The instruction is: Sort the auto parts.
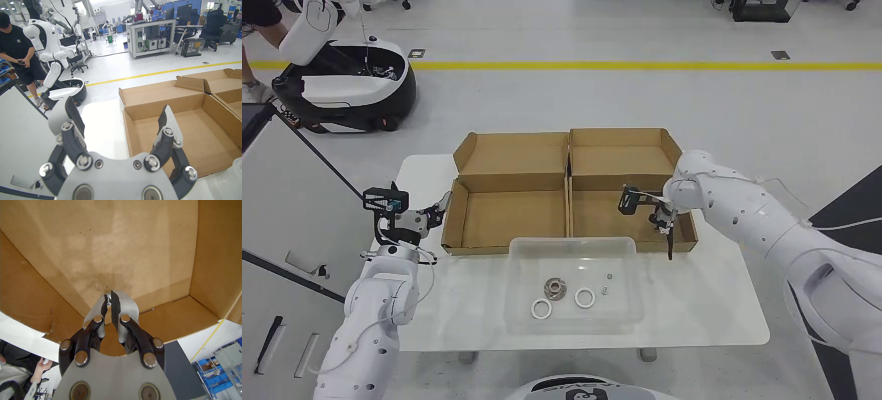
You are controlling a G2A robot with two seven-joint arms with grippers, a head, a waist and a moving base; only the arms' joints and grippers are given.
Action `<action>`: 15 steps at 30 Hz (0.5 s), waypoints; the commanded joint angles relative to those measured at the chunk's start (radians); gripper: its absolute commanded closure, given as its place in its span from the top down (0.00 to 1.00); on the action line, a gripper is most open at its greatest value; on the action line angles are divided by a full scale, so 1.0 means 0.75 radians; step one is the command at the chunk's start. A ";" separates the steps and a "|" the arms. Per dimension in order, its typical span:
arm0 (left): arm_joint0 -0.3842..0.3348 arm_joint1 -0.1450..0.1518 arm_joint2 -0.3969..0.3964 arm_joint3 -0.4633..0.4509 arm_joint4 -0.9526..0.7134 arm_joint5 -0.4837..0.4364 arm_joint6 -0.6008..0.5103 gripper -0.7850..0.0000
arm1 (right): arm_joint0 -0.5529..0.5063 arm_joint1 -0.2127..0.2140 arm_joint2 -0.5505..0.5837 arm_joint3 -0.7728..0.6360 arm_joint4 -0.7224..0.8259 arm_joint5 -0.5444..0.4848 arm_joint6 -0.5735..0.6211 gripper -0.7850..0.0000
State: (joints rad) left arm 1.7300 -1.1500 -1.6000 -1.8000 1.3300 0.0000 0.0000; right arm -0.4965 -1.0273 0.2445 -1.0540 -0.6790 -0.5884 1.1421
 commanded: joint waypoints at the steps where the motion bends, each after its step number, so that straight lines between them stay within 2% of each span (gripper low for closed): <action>1: 0.000 0.000 0.000 0.000 0.000 0.000 0.000 1.00 | -0.003 -0.002 0.007 0.003 0.001 -0.001 0.000 0.22; 4: 0.000 0.000 0.000 0.000 0.000 0.000 0.000 1.00 | -0.007 -0.003 0.017 0.008 0.002 -0.003 0.002 0.32; 9: 0.000 0.000 0.000 0.000 0.000 0.000 0.000 1.00 | -0.008 -0.007 0.034 0.014 0.003 -0.010 0.006 0.31; 12: 0.000 0.000 0.000 0.000 0.000 0.000 0.000 1.00 | -0.006 -0.007 0.048 0.013 0.003 -0.013 0.005 0.35; 14: 0.000 0.000 0.000 0.000 0.000 0.000 0.000 1.00 | 0.001 -0.005 0.064 0.008 0.013 -0.015 0.006 0.45; 15: 0.000 0.000 0.000 0.000 0.000 0.000 0.000 1.00 | 0.004 -0.002 0.073 0.006 0.017 -0.016 0.006 0.54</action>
State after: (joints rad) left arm 1.7300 -1.1500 -1.6000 -1.8000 1.3300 0.0000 0.0000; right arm -0.4959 -1.0310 0.2923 -1.0478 -0.6695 -0.5994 1.1458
